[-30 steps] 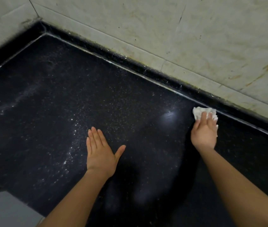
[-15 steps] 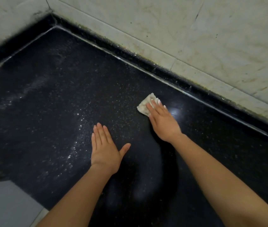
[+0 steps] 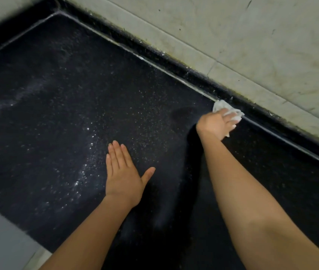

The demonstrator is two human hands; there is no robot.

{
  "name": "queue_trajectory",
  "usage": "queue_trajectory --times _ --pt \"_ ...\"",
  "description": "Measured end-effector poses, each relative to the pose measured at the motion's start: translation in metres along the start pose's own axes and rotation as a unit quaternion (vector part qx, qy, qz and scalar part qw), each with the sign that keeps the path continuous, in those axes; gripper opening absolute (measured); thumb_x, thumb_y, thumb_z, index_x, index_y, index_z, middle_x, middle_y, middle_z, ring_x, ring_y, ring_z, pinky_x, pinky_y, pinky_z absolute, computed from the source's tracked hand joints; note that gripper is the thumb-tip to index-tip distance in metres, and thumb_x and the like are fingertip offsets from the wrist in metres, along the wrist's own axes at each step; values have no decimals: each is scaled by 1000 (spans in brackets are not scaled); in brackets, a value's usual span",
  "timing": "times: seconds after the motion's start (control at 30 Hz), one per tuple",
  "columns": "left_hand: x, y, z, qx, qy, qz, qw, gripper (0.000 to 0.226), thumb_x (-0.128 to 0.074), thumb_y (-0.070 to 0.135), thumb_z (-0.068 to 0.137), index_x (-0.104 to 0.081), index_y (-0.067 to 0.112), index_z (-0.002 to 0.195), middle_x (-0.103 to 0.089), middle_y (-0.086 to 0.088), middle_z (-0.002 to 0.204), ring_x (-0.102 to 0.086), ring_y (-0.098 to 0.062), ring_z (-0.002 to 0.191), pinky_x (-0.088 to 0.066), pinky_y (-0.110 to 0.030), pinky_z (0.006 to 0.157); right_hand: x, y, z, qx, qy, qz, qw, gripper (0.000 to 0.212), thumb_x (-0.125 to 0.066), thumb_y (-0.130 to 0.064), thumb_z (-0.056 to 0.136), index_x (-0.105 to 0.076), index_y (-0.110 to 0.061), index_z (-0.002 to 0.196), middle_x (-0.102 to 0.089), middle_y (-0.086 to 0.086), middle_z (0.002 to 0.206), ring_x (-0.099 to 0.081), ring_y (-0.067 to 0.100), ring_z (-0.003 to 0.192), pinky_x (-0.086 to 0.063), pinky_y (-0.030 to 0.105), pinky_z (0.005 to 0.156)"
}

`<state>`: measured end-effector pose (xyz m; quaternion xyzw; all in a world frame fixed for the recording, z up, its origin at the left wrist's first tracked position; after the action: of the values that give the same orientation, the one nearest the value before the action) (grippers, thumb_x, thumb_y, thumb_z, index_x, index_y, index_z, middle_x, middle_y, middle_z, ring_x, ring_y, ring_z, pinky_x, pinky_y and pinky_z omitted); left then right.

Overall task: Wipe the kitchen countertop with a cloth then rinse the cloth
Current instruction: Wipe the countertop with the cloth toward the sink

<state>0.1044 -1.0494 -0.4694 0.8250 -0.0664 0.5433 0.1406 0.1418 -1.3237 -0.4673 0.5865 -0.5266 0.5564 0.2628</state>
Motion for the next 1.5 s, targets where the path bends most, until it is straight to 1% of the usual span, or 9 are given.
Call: queue_trajectory --times 0.27,0.47,0.67,0.77,0.9,1.07,1.27,1.37,1.5 --pt "-1 1 1 1 3 1 1000 104 23 71 63 31 -6 133 37 -24 143 35 -31 134 20 -39 110 -18 -44 -17 155 -10 4 988 52 -28 -20 101 -13 -8 149 2 22 157 4 39 143 2 43 117" --pt "1 1 0 -2 -6 3 1000 105 23 72 62 31 -6 132 39 -23 139 34 -31 133 19 -40 111 -1 4 -29 482 -122 10 868 44 -40 -18 101 -37 -14 144 -22 7 156 -13 23 146 -3 32 119" --pt "0 0 0 2 -9 8 1000 104 26 71 61 34 -6 130 40 -24 139 36 -31 132 20 -40 110 4 12 6 305 -9 -16 952 46 -33 -14 100 -29 -11 146 -21 12 156 -12 29 145 -4 34 117" --pt "0 1 0 2 -6 7 1000 104 26 71 61 34 -6 130 41 -24 139 37 -31 131 21 -40 109 -15 -19 -13 305 -12 -11 952 50 -31 -17 101 -23 -9 149 -16 13 157 -8 31 145 1 35 117" --pt "-1 0 1 7 9 10 1000 104 26 70 60 34 -6 130 40 -23 140 35 -31 133 21 -40 110 -28 -39 -57 451 -77 16 889 46 -32 -25 102 -30 -14 147 -19 9 157 -8 26 146 8 27 113" --pt "0 -3 -1 10 20 -20 1000 103 23 72 62 32 -2 133 32 -21 149 31 -29 137 20 -39 110 -23 -8 -80 621 -138 -44 770 44 -41 -22 101 -37 -14 144 -29 5 153 -18 21 144 -4 29 116" --pt "4 -50 -47 29 112 -121 986 82 -4 66 90 23 10 143 25 -6 153 29 -15 139 17 -33 113 -7 7 -16 378 -34 -45 924 42 -29 -19 103 -31 -13 144 -23 11 155 -12 28 145 -5 39 116" --pt "-3 -99 -71 99 144 -135 975 80 -16 59 94 8 5 148 12 -11 157 19 -19 143 10 -37 116 -17 1 -35 341 -15 -30 939 43 -27 -18 102 -30 -9 144 -21 15 155 -10 32 145 -6 41 117" --pt "-11 -153 -97 185 161 -146 958 79 -23 54 95 1 1 149 5 -16 157 10 -25 145 8 -37 116 -26 3 -78 415 -47 -46 907 42 -31 -14 101 -32 -10 143 -21 14 155 -12 31 144 -6 40 118"
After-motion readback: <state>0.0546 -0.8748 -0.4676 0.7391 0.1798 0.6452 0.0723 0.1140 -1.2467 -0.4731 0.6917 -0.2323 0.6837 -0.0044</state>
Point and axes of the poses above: each hand's wrist, its own z-axis towards the middle knuckle, its own x-axis out of the back of the hand, y = z × x, the point moved 4 cm from there along z, towards the middle knuckle
